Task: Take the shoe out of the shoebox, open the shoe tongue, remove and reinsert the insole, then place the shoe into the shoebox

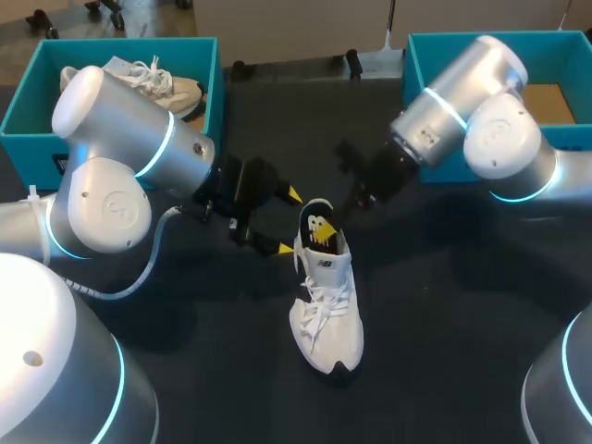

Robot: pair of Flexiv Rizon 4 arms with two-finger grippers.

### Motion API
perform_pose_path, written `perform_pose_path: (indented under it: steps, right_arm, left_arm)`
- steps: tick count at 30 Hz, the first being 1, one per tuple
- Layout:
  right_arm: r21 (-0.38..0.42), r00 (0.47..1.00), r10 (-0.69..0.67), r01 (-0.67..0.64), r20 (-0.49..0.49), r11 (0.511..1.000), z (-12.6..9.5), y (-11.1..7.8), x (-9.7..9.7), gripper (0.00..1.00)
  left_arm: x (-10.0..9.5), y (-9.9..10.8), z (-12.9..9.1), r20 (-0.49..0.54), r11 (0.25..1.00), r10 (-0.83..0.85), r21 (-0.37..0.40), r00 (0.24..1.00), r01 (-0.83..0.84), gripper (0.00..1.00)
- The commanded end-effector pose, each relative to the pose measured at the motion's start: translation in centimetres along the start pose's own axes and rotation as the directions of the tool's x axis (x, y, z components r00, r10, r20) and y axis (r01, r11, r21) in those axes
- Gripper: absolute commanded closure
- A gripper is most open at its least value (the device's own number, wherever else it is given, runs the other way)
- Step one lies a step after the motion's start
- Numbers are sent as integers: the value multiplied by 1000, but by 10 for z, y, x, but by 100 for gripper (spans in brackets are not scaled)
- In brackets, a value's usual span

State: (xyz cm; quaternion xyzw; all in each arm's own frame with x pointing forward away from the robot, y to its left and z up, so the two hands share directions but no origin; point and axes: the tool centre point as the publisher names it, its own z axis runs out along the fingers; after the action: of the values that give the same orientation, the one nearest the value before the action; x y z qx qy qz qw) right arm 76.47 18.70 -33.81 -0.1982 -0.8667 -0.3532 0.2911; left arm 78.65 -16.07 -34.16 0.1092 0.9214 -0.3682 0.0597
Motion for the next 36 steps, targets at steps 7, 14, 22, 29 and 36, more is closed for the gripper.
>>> perform_pose_path:
  steps: [7, 14, 22, 29, 36]
  right_arm:
    - [50, 986, 154, -151, -69, 987, -1, 6, -6, 100]
    - [110, 965, 243, -232, -104, 967, 3, 2, -6, 100]
    - [171, 943, 311, -290, -115, 942, 14, -16, -3, 100]
    - [185, 938, 332, -311, -96, 932, 15, -23, 0, 100]
    - [141, 958, 285, -278, -30, 950, 8, -17, 2, 69]
  left_arm:
    - [1, 0, 1, 1, 1000, 0, -2, 1000, 0, 0]
    - [1, 0, 1, 1, 1000, 0, -2, 1000, 0, 0]
    - [1, 0, 1, 1, 1000, 0, -2, 1000, 0, 0]
    - [1, 0, 1, 1, 1000, 0, -2, 1000, 0, 0]
    - [1, 0, 1, 1, 1000, 0, -2, 1000, 0, 0]
